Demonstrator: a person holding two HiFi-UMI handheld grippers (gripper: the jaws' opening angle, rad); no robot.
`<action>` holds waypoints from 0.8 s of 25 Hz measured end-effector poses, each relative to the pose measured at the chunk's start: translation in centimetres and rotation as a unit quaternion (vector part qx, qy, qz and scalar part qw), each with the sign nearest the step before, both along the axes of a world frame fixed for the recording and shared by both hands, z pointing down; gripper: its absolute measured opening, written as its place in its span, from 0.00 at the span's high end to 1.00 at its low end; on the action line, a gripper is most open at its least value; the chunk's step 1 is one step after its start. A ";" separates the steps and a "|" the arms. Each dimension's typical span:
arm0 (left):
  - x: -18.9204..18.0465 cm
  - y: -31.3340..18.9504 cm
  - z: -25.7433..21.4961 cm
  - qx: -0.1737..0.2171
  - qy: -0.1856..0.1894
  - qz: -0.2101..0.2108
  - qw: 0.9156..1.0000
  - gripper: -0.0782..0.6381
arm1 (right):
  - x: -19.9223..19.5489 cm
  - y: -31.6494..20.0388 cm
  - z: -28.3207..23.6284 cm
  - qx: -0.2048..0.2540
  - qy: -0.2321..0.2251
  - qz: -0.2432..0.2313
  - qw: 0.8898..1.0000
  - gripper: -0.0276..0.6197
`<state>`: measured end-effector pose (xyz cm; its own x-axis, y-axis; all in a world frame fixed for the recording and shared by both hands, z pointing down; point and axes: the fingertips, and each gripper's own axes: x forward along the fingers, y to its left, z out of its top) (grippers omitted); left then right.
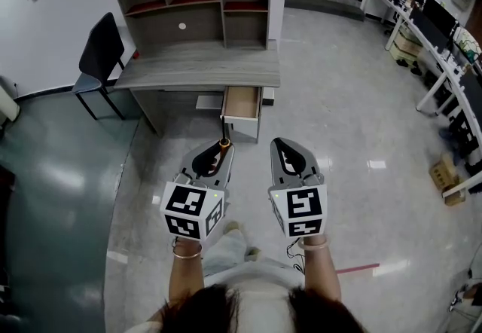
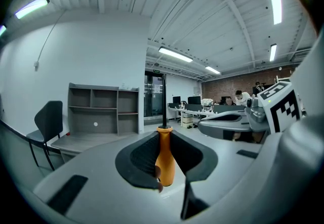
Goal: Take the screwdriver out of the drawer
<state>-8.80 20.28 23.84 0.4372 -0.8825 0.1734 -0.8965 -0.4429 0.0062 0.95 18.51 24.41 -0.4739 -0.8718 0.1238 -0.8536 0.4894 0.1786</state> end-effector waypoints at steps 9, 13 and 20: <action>1.5 1.5 -0.2 0.004 -0.001 -0.006 1.000 0.78 | 1.6 1.2 0.1 0.003 -0.001 -0.003 1.000 0.92; 2.0 1.6 0.1 0.000 -0.003 -0.006 1.000 0.78 | 2.0 1.2 0.5 0.000 -0.005 -0.004 1.000 0.92; 2.3 0.2 0.4 -0.002 -0.008 -0.002 1.000 0.78 | 2.2 -0.1 1.1 -0.006 -0.006 -0.001 1.000 0.92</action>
<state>-6.46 20.45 24.19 0.4301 -0.8840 0.1833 -0.8987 -0.4385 -0.0059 3.17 18.38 25.50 -0.4778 -0.8690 0.1288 -0.8543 0.4938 0.1620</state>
